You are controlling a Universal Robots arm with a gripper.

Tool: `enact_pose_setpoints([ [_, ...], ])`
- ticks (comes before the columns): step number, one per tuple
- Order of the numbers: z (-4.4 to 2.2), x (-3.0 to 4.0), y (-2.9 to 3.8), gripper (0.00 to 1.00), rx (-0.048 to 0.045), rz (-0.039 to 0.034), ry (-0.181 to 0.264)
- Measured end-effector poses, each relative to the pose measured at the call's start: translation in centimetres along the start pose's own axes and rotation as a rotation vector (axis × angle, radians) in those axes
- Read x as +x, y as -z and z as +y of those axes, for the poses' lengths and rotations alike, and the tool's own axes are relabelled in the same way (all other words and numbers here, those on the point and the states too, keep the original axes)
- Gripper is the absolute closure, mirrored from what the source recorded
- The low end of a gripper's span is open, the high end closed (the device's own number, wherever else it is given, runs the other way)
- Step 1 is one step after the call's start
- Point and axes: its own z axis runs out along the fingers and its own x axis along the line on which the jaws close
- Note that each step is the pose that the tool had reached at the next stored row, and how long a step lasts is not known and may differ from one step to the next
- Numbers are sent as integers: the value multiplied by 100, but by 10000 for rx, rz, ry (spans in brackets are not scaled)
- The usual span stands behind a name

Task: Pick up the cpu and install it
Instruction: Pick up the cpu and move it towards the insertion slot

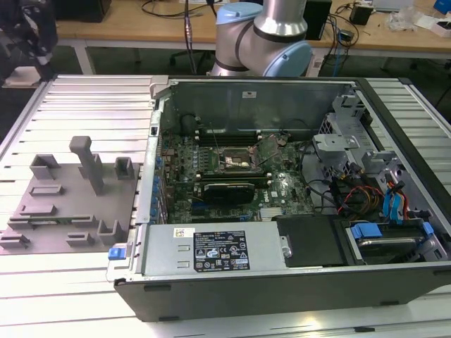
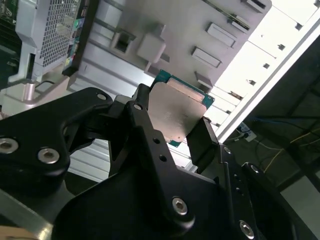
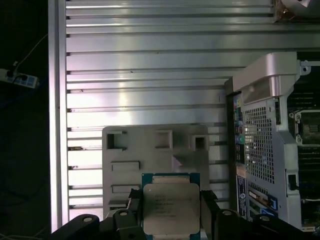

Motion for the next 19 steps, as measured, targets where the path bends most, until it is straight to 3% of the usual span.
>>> enact_pose_setpoints([
  [2, 2, -65, -2, 45, 1, 1, 1],
  [11, 15, -488, -15, 45, 1, 1, 0],
  [13, 21, -672, -21, 45, 0, 0, 1],
  [15, 24, -752, -23, 45, 1, 0, 0],
  [19, 32, -985, -30, 45, 1, 1, 0],
])
